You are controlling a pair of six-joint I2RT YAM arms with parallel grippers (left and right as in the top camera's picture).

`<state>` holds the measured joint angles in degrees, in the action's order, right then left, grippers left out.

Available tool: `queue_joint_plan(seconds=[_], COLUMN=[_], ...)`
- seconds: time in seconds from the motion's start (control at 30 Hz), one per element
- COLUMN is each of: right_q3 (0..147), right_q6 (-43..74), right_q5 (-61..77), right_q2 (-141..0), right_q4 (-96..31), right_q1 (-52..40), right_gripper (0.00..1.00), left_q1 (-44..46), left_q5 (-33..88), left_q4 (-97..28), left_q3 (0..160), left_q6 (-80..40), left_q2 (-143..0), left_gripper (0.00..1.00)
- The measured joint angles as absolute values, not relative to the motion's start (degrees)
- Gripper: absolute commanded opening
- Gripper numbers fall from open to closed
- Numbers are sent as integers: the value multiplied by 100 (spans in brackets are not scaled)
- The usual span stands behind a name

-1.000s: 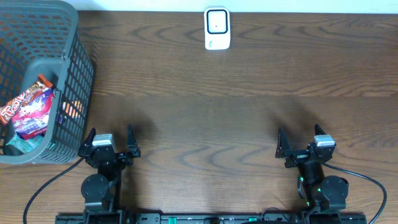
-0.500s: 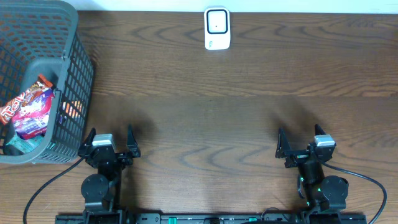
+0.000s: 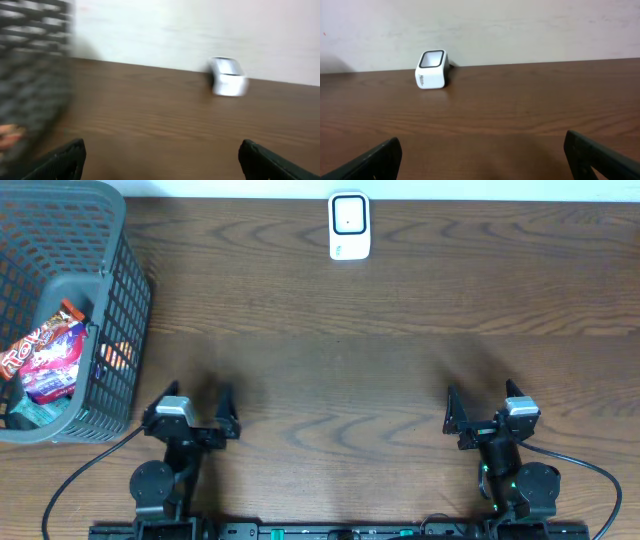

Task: Scan the item barcode

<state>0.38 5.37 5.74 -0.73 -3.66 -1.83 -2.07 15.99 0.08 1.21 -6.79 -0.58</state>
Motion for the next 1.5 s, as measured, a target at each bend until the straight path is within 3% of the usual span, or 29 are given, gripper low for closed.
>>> queue_joint_plan(seconds=[0.13, 0.3, 0.57, 0.8, 1.0, 1.13, 1.27, 1.4, 1.5], right_q3=[38, 38, 38, 38, 38, 38, 38, 38, 38], right_q6=[537, 537, 537, 537, 537, 537, 537, 537, 537], right_q5=[574, 574, 576, 576, 574, 574, 574, 574, 574], right_q2=[-73, -73, -73, -73, -73, -73, -73, -73, -73], right_q4=[-366, -364, -364, -364, -364, -366, -368, -366, -366], right_q1=[-183, -183, -183, -183, -183, -183, -183, -183, -183], right_gripper=[99, 99, 99, 99, 99, 99, 99, 99, 99], left_q1=[-207, -209, -209, -209, -209, -215, -440, -694, -709], left_q5=[2467, 3656, 3555, 3277, 3913, 3570, 2915, 2674, 2458], left_q4=[375, 1984, 2062, 97, 287, -84, -2231, -4506, -5002], left_q3=[82, 121, 1286, 3343, 3911, 4327, 6023, 8095, 8847], left_q6=[-945, -1223, -1256, -1129, -1114, -1382, -1424, -668, -172], left_q2=[-60, -58, -246, -1682, -2733, -3317, -4431, -5771, -6442], left_gripper=[98, 98, 98, 98, 98, 98, 98, 98, 98])
